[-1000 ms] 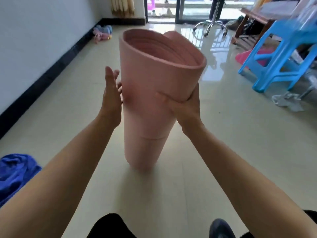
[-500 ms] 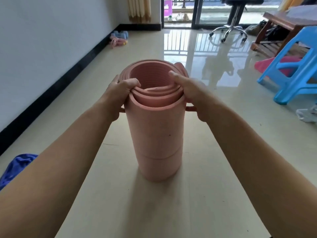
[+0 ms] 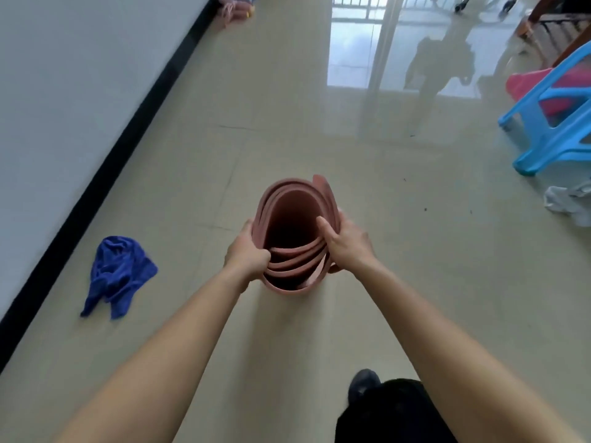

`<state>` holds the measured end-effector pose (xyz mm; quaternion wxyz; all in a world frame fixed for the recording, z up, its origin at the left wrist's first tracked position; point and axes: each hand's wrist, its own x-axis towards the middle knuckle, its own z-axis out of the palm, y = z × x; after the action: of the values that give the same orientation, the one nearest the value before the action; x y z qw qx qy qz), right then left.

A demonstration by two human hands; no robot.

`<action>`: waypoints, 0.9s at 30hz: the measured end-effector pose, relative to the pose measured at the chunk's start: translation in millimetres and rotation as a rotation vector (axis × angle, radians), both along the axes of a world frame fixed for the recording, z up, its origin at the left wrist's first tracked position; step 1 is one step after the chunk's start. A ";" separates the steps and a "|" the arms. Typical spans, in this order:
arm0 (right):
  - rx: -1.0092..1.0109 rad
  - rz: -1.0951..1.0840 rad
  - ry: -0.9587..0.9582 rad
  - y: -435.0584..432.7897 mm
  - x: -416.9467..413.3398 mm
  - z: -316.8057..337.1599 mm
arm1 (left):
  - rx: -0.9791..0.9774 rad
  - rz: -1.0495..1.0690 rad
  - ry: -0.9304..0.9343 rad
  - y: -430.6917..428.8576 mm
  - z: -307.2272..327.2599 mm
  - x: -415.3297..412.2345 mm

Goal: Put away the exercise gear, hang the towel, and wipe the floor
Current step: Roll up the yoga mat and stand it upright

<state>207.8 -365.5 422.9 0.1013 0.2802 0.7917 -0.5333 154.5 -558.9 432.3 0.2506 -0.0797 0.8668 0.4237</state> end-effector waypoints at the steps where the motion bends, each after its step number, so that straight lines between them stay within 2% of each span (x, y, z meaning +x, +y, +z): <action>1: -0.012 -0.007 -0.008 -2.1 14.3 7.4 | 0.035 0.018 -0.020 -2.7 7.3 18.2; 4: 0.023 -0.003 -0.014 -9.6 66.3 33.7 | 0.121 0.072 -0.036 -15.9 32.3 62.8; 6: 0.005 0.021 -0.011 -16.3 102.6 42.2 | 0.099 0.073 -0.048 -26.6 41.6 83.7; 8: -0.172 -0.019 -0.073 -22.1 137.3 41.1 | -0.006 0.038 -0.083 -38.0 41.3 103.9; 10: -0.352 -0.085 -0.192 -24.8 163.1 32.0 | -0.193 -0.043 -0.131 -44.4 36.9 122.1; 12: -0.389 -0.089 -0.257 -25.0 177.2 24.7 | -0.389 -0.120 -0.095 -42.6 33.3 137.1; 15: -0.341 -0.081 -0.269 -22.9 178.0 19.6 | -0.533 -0.299 0.312 -31.6 37.5 152.0; 17: -0.272 -0.026 -0.292 -19.3 174.5 20.4 | -0.557 -0.448 0.455 -28.3 33.9 157.8; 20: -0.130 0.120 -0.348 -12.2 164.1 28.1 | -0.646 -0.524 0.414 -28.5 28.8 150.3; 24: 0.082 0.157 -0.330 -0.6 133.3 34.3 | -0.670 -0.339 0.131 -30.4 26.9 118.0; 27: 0.174 0.108 -0.252 9.5 114.4 37.1 | -0.691 -0.519 0.125 -31.6 26.6 110.6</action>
<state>322.2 -356.0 460.0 0.2038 0.3095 0.8299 -0.4171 265.1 -590.5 458.9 0.2542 0.0873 0.9625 0.0357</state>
